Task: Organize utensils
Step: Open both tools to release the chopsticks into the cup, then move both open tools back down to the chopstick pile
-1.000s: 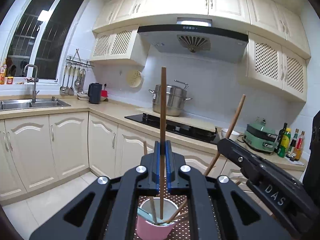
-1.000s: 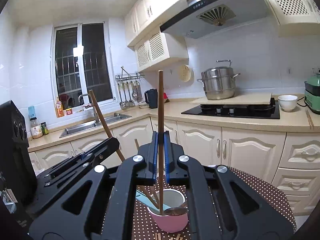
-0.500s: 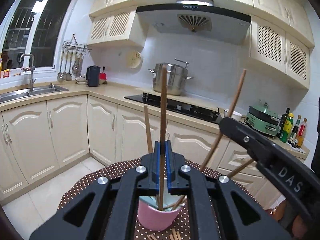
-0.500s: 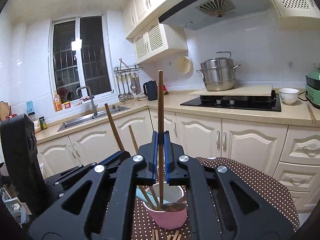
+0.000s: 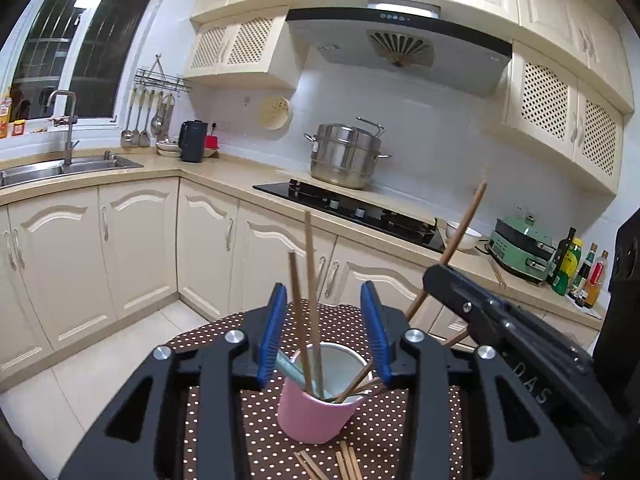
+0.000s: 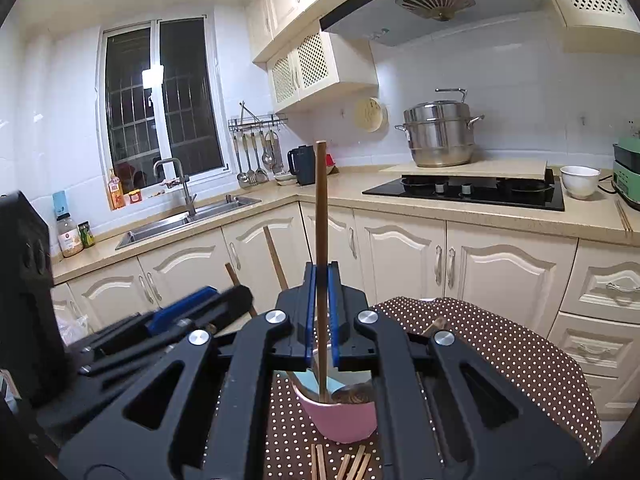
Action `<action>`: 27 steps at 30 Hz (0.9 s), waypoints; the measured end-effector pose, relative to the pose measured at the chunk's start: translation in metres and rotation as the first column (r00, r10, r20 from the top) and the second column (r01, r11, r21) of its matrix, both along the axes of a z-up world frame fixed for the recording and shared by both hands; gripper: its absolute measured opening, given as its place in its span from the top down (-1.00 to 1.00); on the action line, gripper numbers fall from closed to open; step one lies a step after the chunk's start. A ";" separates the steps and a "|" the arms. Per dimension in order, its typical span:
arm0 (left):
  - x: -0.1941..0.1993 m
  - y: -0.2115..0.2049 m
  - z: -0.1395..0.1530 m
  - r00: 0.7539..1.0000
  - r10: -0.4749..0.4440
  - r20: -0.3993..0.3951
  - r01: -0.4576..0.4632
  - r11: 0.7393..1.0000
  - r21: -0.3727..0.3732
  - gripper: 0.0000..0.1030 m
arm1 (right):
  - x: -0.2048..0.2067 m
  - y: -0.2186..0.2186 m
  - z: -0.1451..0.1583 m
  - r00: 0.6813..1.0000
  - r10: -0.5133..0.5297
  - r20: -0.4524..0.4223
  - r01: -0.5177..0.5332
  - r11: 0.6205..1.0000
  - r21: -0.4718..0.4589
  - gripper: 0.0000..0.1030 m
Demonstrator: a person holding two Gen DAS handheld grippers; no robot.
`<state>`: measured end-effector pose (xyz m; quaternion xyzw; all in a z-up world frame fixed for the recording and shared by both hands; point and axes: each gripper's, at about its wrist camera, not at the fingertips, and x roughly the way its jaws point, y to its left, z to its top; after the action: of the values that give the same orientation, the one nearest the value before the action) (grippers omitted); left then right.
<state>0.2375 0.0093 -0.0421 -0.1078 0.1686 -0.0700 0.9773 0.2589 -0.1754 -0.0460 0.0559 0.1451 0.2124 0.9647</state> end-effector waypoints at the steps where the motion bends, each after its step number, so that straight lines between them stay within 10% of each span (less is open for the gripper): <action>1: -0.002 0.001 0.000 1.000 0.010 -0.003 -0.010 1.000 0.007 0.27 | 0.000 0.000 -0.001 1.000 -0.001 -0.002 0.001 1.000 -0.004 0.87; 18: -0.020 0.010 -0.003 0.996 0.051 -0.071 -0.047 0.997 0.058 0.10 | -0.003 0.005 -0.021 0.996 -0.065 -0.069 0.063 0.997 -0.034 0.85; 20: -0.023 0.012 -0.003 0.995 0.052 -0.079 -0.048 0.997 0.061 0.09 | -0.006 0.004 -0.020 0.995 -0.073 -0.069 0.071 0.997 -0.031 0.72; 22: -0.025 0.013 -0.003 0.995 0.054 -0.086 -0.049 0.997 0.064 0.08 | -0.010 0.001 -0.018 0.996 -0.076 -0.055 0.074 0.997 -0.022 0.08; 27: -0.035 0.014 0.001 0.994 0.051 -0.095 -0.045 0.997 0.065 0.06 | -0.025 -0.006 -0.008 0.997 -0.079 -0.023 0.079 0.997 -0.013 0.01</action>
<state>0.2023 0.0238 -0.0415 -0.0845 0.2151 -0.0357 0.9723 0.2341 -0.1810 -0.0542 0.0585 0.1553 0.1726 0.9709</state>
